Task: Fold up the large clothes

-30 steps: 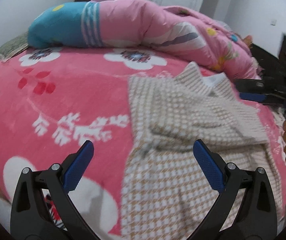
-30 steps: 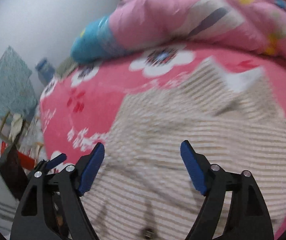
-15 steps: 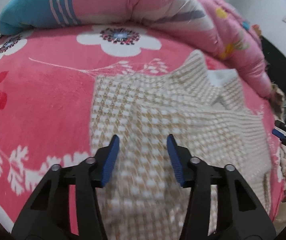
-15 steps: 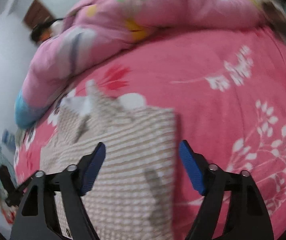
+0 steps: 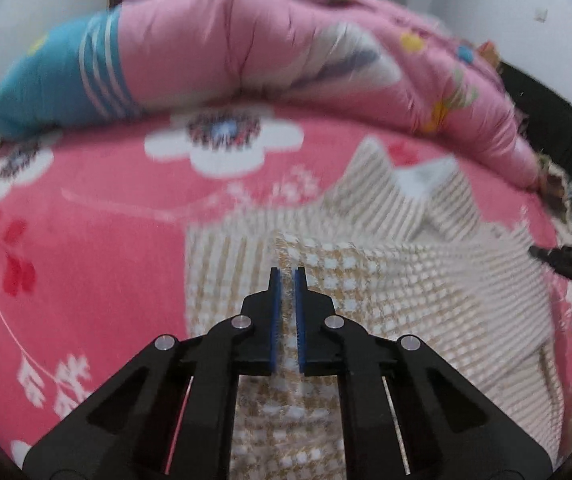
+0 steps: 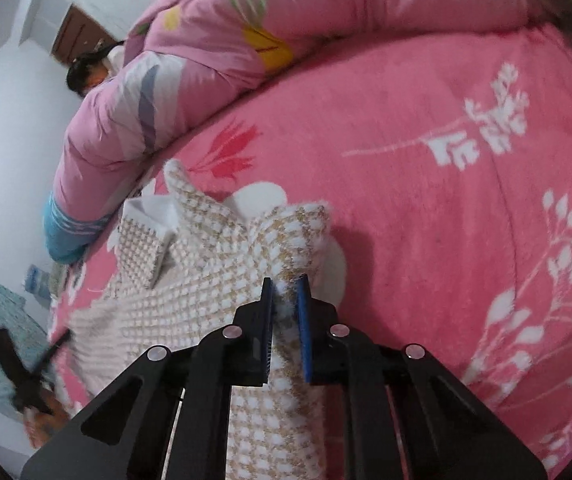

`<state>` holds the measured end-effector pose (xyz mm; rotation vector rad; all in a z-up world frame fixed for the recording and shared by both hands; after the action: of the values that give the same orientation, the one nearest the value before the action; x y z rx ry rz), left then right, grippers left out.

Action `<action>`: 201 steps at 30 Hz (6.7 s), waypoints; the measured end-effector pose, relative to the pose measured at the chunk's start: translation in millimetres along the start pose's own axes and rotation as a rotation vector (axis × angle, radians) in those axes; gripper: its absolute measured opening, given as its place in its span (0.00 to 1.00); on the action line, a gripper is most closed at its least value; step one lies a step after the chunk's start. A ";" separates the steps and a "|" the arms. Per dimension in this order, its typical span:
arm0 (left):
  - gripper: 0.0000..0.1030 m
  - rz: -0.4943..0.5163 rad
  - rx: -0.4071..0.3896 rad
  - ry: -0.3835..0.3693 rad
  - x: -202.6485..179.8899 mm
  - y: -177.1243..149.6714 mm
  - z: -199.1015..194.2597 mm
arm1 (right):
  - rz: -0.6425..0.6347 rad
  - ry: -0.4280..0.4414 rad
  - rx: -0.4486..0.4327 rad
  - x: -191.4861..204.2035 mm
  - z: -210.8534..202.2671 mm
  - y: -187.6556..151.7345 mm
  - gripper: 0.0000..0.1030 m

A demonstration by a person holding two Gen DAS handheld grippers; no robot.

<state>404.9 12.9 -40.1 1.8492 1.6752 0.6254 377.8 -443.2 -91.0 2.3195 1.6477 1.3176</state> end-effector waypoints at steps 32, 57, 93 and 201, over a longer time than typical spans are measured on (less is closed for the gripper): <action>0.18 0.082 0.048 0.088 -20.1 -51.6 31.0 | -0.349 -0.196 0.165 44.7 22.3 -37.6 0.32; 0.55 0.149 0.123 0.179 -67.3 -88.3 -15.9 | -0.535 -0.249 0.232 137.5 50.6 -102.9 0.58; 0.92 -0.022 0.171 0.249 -38.6 -255.7 -103.7 | -0.429 -0.281 0.285 120.2 -23.1 -284.1 0.94; 0.41 -0.203 0.156 0.021 35.1 -394.8 -218.9 | -0.389 -0.233 0.271 114.9 -30.7 -296.1 0.94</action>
<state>-27.4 92.9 -148.7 1.7505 1.9434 0.4423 140.1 -234.4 -132.1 2.0215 2.1549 0.7620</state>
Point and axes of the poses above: each gripper's, at about its wrist camera, not at the fingertips, and z roughly the way its jaws point, x to its left, y to its top, the point moved 5 cm from there along z, roughly the way its jaws point, and after that the axes turned 11 degrees about y, right-handed, at the moved point
